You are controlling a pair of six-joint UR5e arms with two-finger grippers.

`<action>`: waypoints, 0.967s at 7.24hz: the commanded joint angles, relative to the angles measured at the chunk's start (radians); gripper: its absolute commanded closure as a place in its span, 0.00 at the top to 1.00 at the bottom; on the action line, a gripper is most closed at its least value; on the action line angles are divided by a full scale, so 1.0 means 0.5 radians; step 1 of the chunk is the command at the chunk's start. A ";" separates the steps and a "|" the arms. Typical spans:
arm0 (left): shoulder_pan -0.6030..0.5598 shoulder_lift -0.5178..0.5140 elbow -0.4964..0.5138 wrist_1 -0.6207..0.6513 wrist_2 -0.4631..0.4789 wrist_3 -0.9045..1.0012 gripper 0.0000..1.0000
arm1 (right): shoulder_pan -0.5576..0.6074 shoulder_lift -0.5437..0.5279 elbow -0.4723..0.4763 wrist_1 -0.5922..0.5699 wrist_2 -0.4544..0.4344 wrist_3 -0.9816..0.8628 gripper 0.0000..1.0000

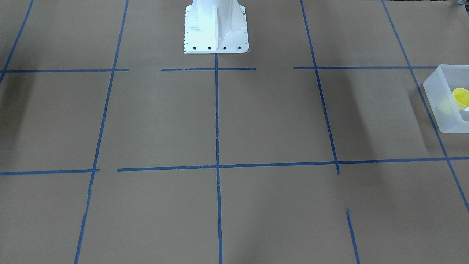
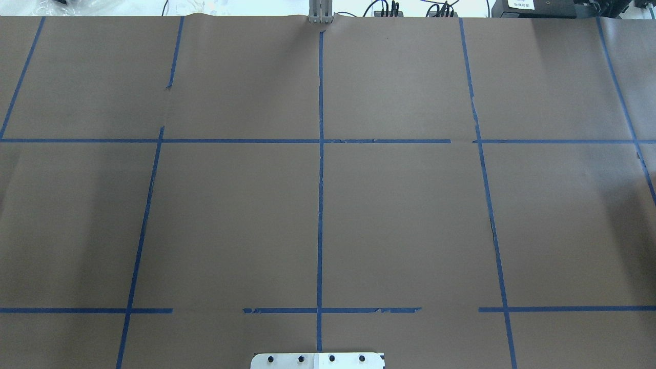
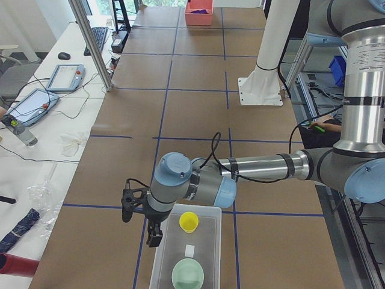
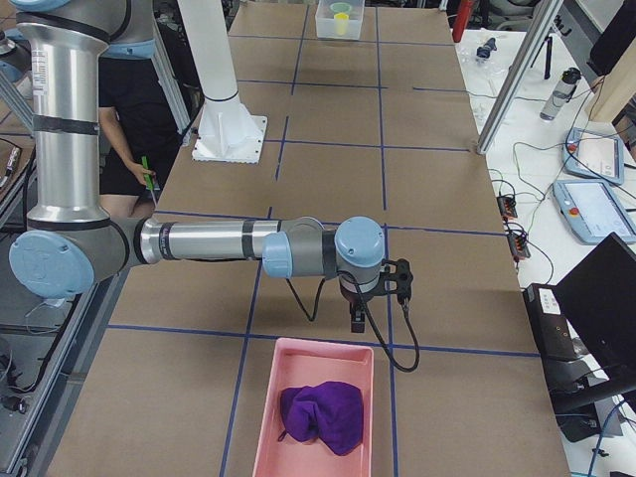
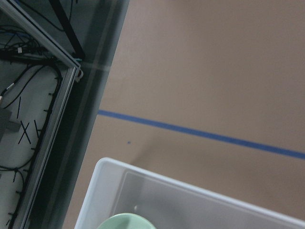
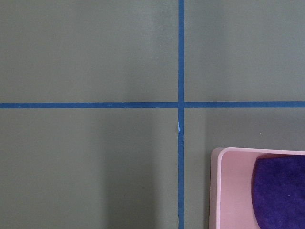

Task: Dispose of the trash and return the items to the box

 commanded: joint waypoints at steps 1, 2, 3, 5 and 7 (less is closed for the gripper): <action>0.161 -0.040 -0.132 -0.073 -0.131 -0.034 1.00 | -0.001 0.008 0.001 0.000 0.000 0.000 1.00; 0.290 -0.046 -0.190 -0.058 -0.135 -0.031 1.00 | -0.001 0.008 -0.002 0.000 0.003 -0.024 1.00; 0.373 -0.043 -0.187 -0.045 -0.132 -0.022 1.00 | -0.001 0.008 -0.003 0.000 0.003 -0.030 1.00; 0.457 -0.052 -0.194 0.205 -0.129 0.011 1.00 | -0.001 0.002 0.000 0.000 0.003 0.003 1.00; 0.454 -0.077 -0.197 0.465 -0.126 0.357 1.00 | -0.001 0.002 0.004 0.000 0.010 0.003 1.00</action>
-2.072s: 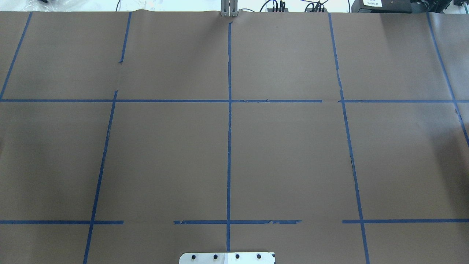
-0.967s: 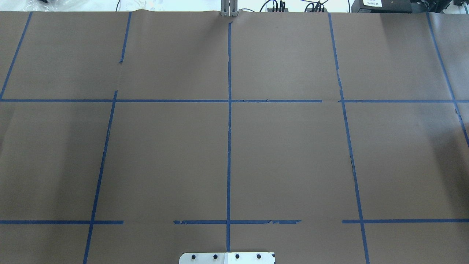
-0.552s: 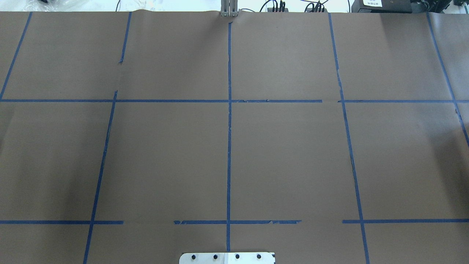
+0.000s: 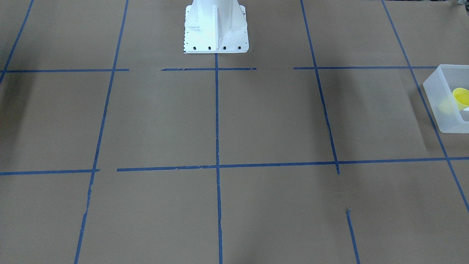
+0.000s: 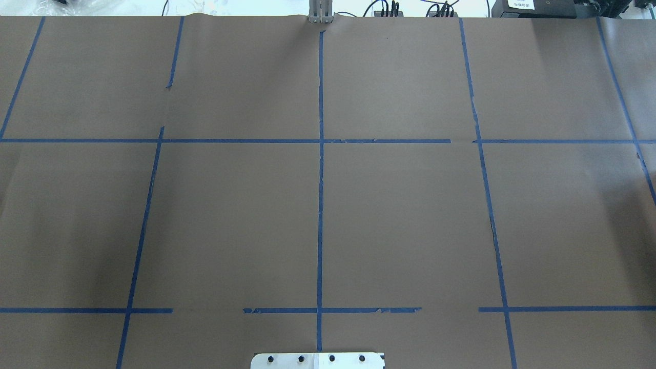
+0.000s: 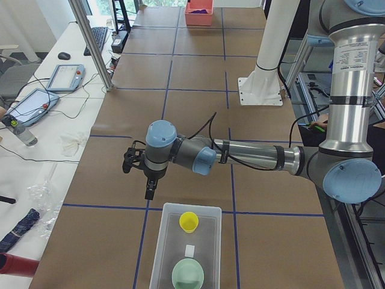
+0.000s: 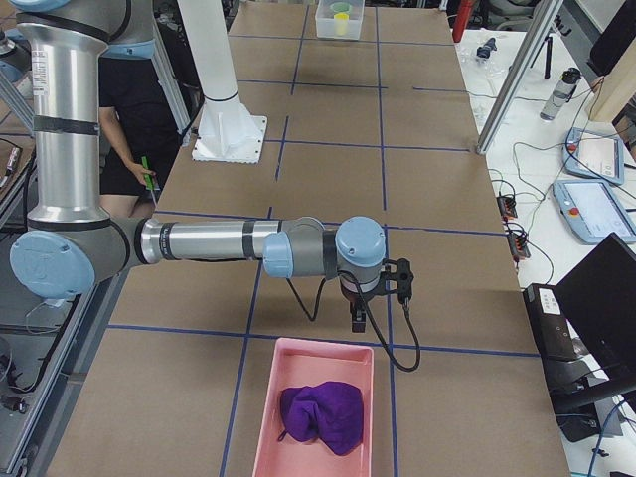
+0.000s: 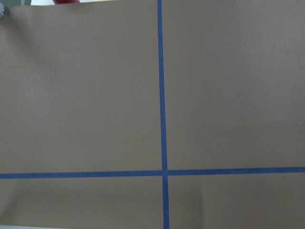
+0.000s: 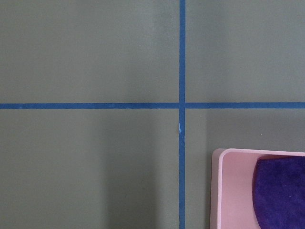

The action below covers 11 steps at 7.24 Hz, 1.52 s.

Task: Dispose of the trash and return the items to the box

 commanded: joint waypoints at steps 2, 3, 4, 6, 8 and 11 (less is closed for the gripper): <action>-0.017 -0.083 -0.007 0.510 0.000 0.354 1.00 | 0.000 -0.007 0.006 0.000 -0.004 0.000 1.00; -0.051 -0.101 -0.007 0.627 0.000 0.379 1.00 | 0.000 -0.004 0.006 0.000 -0.004 -0.003 1.00; -0.084 -0.107 0.008 0.664 -0.006 0.492 1.00 | 0.000 -0.004 0.000 0.000 -0.001 0.000 1.00; -0.088 -0.077 0.057 0.677 -0.159 0.539 1.00 | 0.000 -0.013 -0.019 -0.003 0.008 0.000 1.00; -0.088 -0.077 0.109 0.659 -0.181 0.539 1.00 | 0.000 -0.013 -0.022 -0.003 0.011 0.000 1.00; -0.088 -0.098 0.110 0.659 -0.178 0.536 1.00 | 0.003 -0.013 -0.022 -0.003 0.011 -0.003 1.00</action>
